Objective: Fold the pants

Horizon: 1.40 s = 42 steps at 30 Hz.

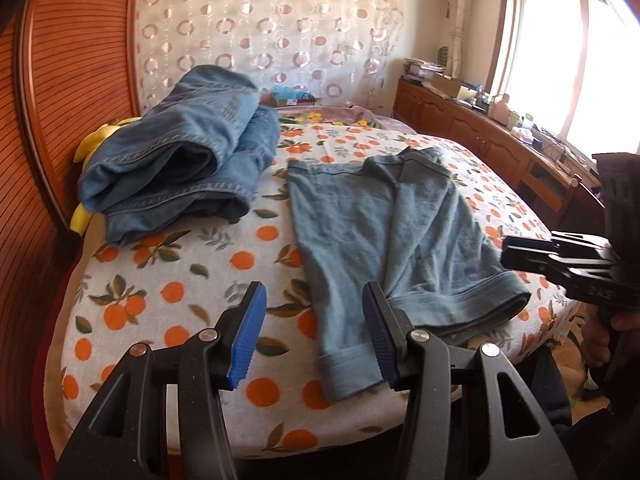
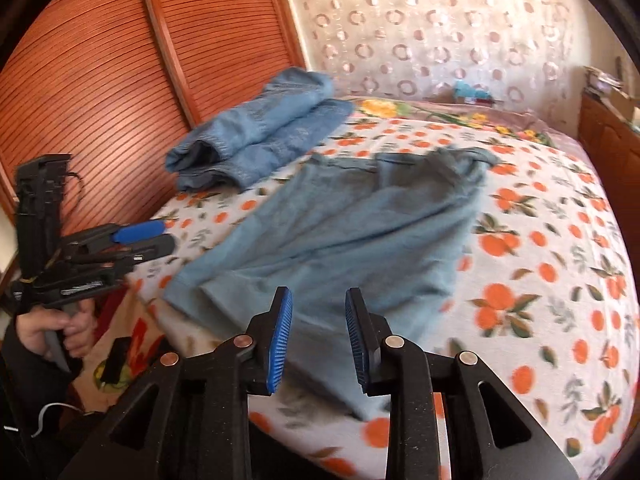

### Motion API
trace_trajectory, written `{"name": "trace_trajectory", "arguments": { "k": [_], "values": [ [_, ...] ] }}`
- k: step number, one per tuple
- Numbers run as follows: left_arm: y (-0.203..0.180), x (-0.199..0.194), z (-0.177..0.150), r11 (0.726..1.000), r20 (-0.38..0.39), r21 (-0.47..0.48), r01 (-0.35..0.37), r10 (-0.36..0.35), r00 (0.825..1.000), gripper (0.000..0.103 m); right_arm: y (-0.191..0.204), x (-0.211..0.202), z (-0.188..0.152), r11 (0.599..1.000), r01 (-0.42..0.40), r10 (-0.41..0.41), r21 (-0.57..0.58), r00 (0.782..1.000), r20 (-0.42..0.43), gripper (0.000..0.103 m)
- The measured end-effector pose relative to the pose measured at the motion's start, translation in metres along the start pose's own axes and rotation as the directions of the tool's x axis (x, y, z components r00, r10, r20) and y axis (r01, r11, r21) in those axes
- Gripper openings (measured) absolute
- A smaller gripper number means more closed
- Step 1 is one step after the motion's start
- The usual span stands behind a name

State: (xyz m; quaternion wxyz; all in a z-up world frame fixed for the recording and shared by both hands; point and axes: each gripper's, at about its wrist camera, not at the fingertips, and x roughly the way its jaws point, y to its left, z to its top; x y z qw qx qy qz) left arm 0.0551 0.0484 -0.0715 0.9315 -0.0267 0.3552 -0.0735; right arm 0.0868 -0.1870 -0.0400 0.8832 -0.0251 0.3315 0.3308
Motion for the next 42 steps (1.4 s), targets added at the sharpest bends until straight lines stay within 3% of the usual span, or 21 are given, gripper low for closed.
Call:
{"name": "trace_trajectory", "arguments": {
  "k": [6,12,27,32,37,42],
  "values": [
    [-0.019,0.009,0.005,0.999,-0.012,0.039,0.037,-0.036,0.999,0.051,-0.026,-0.004,-0.003,0.991,0.137,-0.137,0.003,0.99,0.021,0.029],
    [-0.035,0.027,0.003,0.996,-0.05,0.06,0.071,-0.068,0.996,0.051,-0.042,0.006,-0.005,0.978,0.208,-0.208,0.021,0.978,0.003,0.03],
    [-0.05,0.048,-0.013,0.99,-0.138,0.08,0.114,-0.102,0.985,0.039,-0.038,0.019,0.006,0.966,0.257,-0.257,-0.001,0.966,0.012,0.031],
    [-0.049,0.049,-0.016,0.991,-0.142,0.066,0.118,-0.108,0.984,0.039,-0.048,0.027,0.005,0.974,0.224,-0.224,0.019,0.975,0.004,0.031],
    [-0.052,0.044,-0.014,0.989,-0.121,0.084,0.125,-0.114,0.986,0.014,-0.055,0.024,0.002,0.975,0.22,-0.221,0.037,0.975,0.015,0.031],
    [-0.048,0.023,-0.009,0.986,-0.077,0.057,0.155,-0.151,0.986,0.01,-0.061,0.023,0.002,0.973,0.218,-0.22,0.069,0.975,0.019,0.031]
  ]
}}
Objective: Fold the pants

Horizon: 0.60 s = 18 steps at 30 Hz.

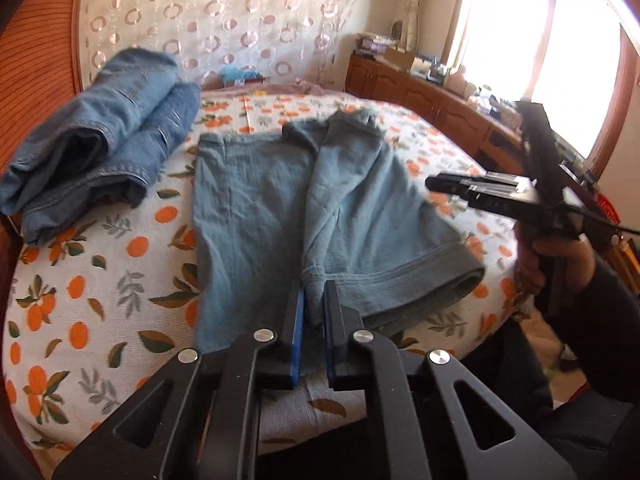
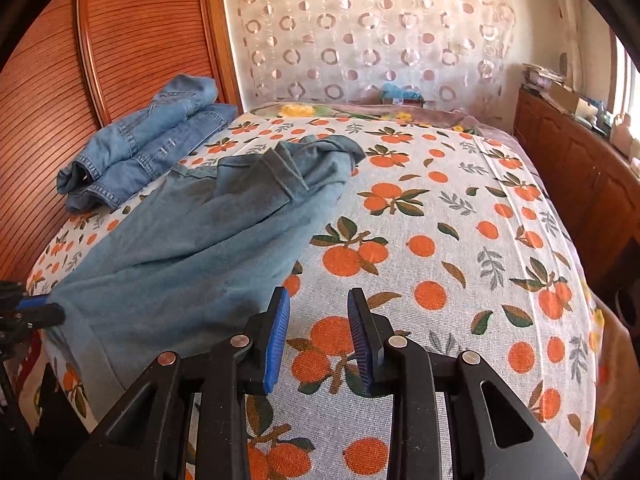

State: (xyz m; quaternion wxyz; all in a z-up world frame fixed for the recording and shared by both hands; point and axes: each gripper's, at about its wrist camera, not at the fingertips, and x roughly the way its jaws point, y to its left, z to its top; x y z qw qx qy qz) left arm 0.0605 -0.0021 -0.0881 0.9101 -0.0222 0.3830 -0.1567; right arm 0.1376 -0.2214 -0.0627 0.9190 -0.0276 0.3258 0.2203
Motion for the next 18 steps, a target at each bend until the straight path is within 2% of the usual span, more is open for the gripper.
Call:
{"name": "trace_trajectory", "arguments": {
  "k": [4,7,13,18],
  "values": [
    [0.002,-0.029,0.003,1.0,0.045,-0.007,-0.003,0.003,0.999,0.01,-0.002,0.0,0.0,1.0,0.003,-0.003,0.013,1.0,0.002,0.031],
    [0.009,-0.039,-0.001,0.999,0.033,-0.003,-0.038,0.038,0.999,0.01,-0.001,-0.001,-0.001,1.0,0.005,-0.005,0.009,1.0,0.002,0.031],
    [0.025,-0.025,-0.018,0.996,-0.033,-0.025,-0.085,0.084,0.996,0.01,-0.001,-0.002,0.0,1.0,0.003,-0.003,0.01,1.0,-0.002,0.031],
    [0.027,-0.019,-0.018,0.995,-0.045,-0.039,-0.091,0.09,0.995,0.016,-0.001,0.0,0.0,1.0,0.0,0.0,0.008,1.0,-0.007,0.031]
  ]
}}
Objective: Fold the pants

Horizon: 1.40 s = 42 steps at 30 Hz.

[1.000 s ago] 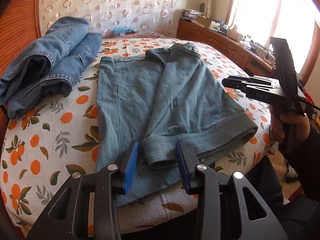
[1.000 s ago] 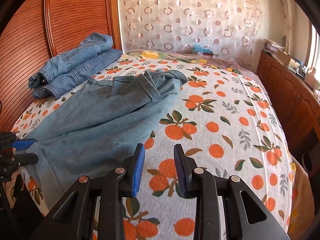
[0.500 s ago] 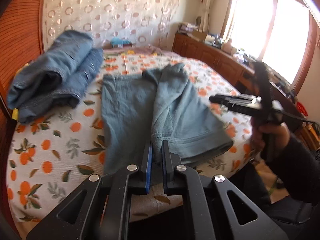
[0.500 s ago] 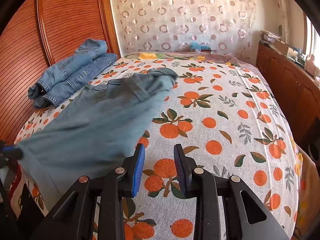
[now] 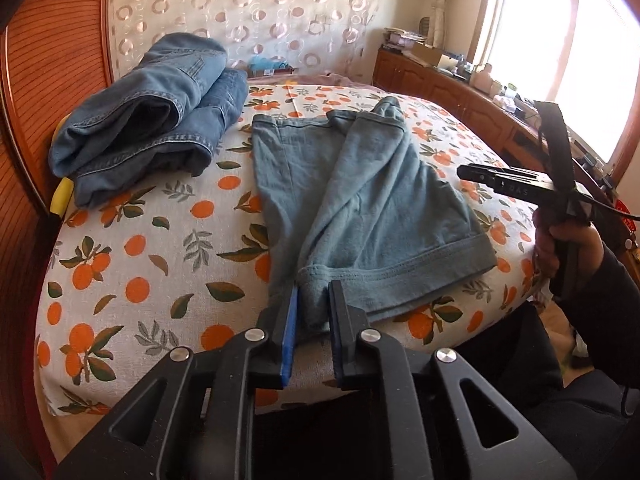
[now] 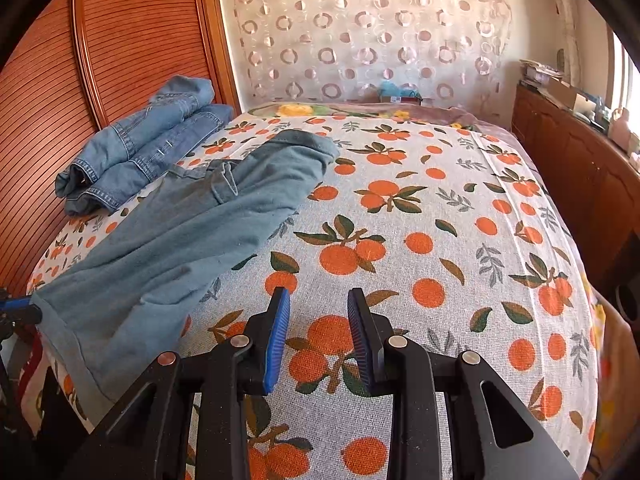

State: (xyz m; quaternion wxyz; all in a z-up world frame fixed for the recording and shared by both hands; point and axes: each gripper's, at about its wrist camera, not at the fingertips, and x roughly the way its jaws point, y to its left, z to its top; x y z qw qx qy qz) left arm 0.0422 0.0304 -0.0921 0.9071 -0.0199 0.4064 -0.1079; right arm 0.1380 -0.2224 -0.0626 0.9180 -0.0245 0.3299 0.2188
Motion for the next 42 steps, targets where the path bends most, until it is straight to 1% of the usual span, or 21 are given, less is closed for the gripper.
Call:
{"name": "trace_trajectory", "arguments": {
  "k": [2,3,4,5,7,8,12,14,18,22,23,26,32,38,42],
  "values": [
    [-0.001,-0.002,0.003,1.0,0.011,0.001,0.002,-0.002,1.0,0.023,0.0,0.0,0.0,1.0,0.0,0.0,0.001,1.0,0.001,0.031],
    [-0.001,-0.004,0.005,1.0,0.016,0.003,-0.001,0.001,1.0,0.029,0.0,0.0,0.0,1.0,0.0,0.0,0.002,1.0,0.002,0.031],
    [-0.002,-0.005,0.007,1.0,0.024,0.008,-0.002,0.002,1.0,0.033,0.0,0.0,0.0,1.0,0.0,0.0,0.002,1.0,0.003,0.031],
    [-0.003,-0.007,0.009,1.0,0.031,0.014,0.0,-0.001,1.0,0.036,0.0,0.0,0.0,1.0,-0.001,0.001,0.002,1.0,0.003,0.031],
    [-0.004,-0.008,0.014,1.0,0.044,0.021,0.003,-0.003,0.999,0.047,0.0,0.0,-0.001,1.0,-0.002,0.002,0.001,1.0,0.002,0.031],
    [-0.005,-0.009,0.017,1.0,0.051,0.025,0.005,-0.006,0.999,0.047,0.0,0.0,-0.001,1.0,-0.001,0.001,0.002,1.0,0.003,0.031],
    [-0.012,-0.006,0.028,0.999,0.069,0.052,0.015,-0.019,0.997,0.047,0.006,-0.001,0.0,1.0,0.019,-0.02,-0.019,1.0,-0.017,0.031],
    [-0.015,-0.001,0.033,0.998,0.071,0.066,0.016,-0.021,0.997,0.047,0.012,-0.007,0.001,0.999,0.018,-0.019,-0.032,1.0,-0.006,0.031],
    [-0.019,0.009,0.04,0.996,0.065,0.085,0.02,-0.026,0.998,0.047,0.03,-0.021,0.001,0.998,-0.066,0.066,-0.022,0.998,0.001,0.031],
    [-0.022,0.017,0.049,0.994,0.06,0.103,0.03,-0.036,0.998,0.047,0.054,-0.029,-0.006,0.99,-0.128,0.128,-0.052,0.992,-0.007,0.031],
    [-0.023,0.019,0.053,0.994,0.058,0.108,0.031,-0.037,0.998,0.047,0.057,-0.03,-0.008,0.989,-0.133,0.133,-0.06,0.991,-0.007,0.031],
    [-0.029,0.027,0.065,0.99,0.055,0.134,0.041,-0.048,0.997,0.047,0.063,-0.034,-0.012,0.989,-0.126,0.126,-0.079,0.992,-0.004,0.031],
    [-0.05,0.048,0.095,0.974,0.038,0.209,0.082,-0.092,0.995,0.047,0.049,-0.039,-0.014,0.995,-0.085,0.086,-0.058,0.996,0.013,0.031],
    [-0.072,0.075,0.12,0.961,-0.007,0.247,0.124,-0.126,0.992,0.041,0.04,-0.05,-0.018,0.998,-0.047,0.049,-0.043,0.998,0.032,0.037],
    [-0.081,0.096,0.131,0.957,-0.045,0.261,0.128,-0.121,0.992,0.036,0.037,-0.051,-0.02,0.999,-0.041,0.042,-0.035,0.999,0.033,0.039]
  ]
}}
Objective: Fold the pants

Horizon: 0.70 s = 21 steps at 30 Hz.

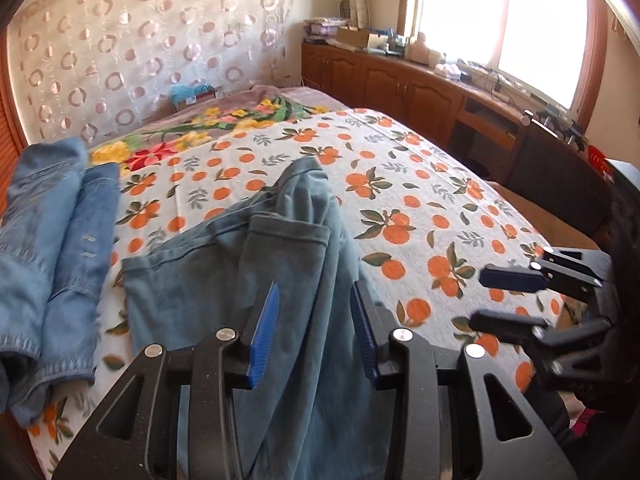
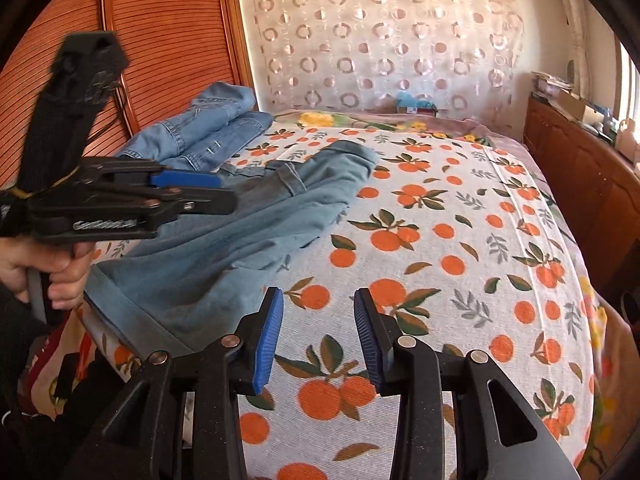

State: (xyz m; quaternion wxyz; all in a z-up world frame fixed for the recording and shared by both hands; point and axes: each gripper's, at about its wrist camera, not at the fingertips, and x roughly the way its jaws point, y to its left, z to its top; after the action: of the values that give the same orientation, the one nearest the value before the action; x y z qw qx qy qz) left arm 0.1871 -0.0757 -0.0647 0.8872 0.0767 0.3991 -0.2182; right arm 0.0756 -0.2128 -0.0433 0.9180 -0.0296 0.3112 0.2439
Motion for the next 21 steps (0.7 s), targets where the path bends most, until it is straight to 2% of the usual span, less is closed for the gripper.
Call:
{"name": "trace_trajectory", "arguments": {
  "k": [4,8,9,10,13,21],
  "values": [
    [-0.001,0.022,0.011,1.0,-0.048,-0.003,0.007,-0.007,0.999,0.035,0.0,-0.001,-0.003,1.0,-0.007,0.007,0.01,1.0,0.001,0.04],
    [0.0,0.044,0.02,1.0,-0.091,0.0,-0.027,0.027,0.995,0.035,-0.003,-0.004,-0.005,1.0,-0.018,0.017,0.023,1.0,0.003,0.04],
    [0.001,0.047,0.022,0.999,-0.097,-0.005,-0.038,0.037,0.995,0.033,-0.002,-0.005,-0.005,1.0,-0.018,0.018,0.023,1.0,0.004,0.04],
    [0.003,0.05,0.023,0.999,-0.101,-0.01,-0.048,0.046,0.994,0.027,-0.003,-0.005,-0.005,1.0,-0.019,0.018,0.023,1.0,0.004,0.04],
    [0.009,0.051,0.023,0.999,-0.101,-0.026,-0.047,0.045,0.994,0.016,-0.003,-0.005,-0.006,0.999,-0.022,0.022,0.024,1.0,0.004,0.04],
    [0.019,0.036,0.02,0.997,-0.067,-0.075,-0.004,-0.001,0.998,0.015,-0.006,-0.003,-0.008,0.999,-0.024,0.024,0.03,1.0,0.005,0.04]
  ]
}}
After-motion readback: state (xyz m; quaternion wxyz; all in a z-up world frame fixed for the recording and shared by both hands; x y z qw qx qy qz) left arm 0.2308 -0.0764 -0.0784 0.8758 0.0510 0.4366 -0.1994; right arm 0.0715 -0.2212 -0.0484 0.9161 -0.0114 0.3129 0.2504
